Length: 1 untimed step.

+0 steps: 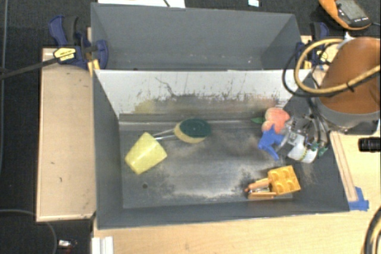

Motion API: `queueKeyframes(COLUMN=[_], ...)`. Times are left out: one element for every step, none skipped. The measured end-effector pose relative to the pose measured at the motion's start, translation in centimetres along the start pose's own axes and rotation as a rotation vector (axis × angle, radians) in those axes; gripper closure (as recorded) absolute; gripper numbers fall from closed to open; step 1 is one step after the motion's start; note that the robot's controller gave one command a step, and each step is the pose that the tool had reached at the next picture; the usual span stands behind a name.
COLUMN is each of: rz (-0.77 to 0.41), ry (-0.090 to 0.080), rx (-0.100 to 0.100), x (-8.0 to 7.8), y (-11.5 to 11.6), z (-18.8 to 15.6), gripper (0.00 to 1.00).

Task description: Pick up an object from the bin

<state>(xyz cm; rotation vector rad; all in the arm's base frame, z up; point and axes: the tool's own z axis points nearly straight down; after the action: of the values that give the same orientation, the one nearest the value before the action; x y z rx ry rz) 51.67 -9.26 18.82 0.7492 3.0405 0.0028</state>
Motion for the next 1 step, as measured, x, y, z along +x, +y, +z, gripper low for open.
queueKeyframes(rz=[0.01], ry=[0.014], rx=[0.007], x=[0.42], y=[0.57], z=[-1.23], gripper=[1.0])
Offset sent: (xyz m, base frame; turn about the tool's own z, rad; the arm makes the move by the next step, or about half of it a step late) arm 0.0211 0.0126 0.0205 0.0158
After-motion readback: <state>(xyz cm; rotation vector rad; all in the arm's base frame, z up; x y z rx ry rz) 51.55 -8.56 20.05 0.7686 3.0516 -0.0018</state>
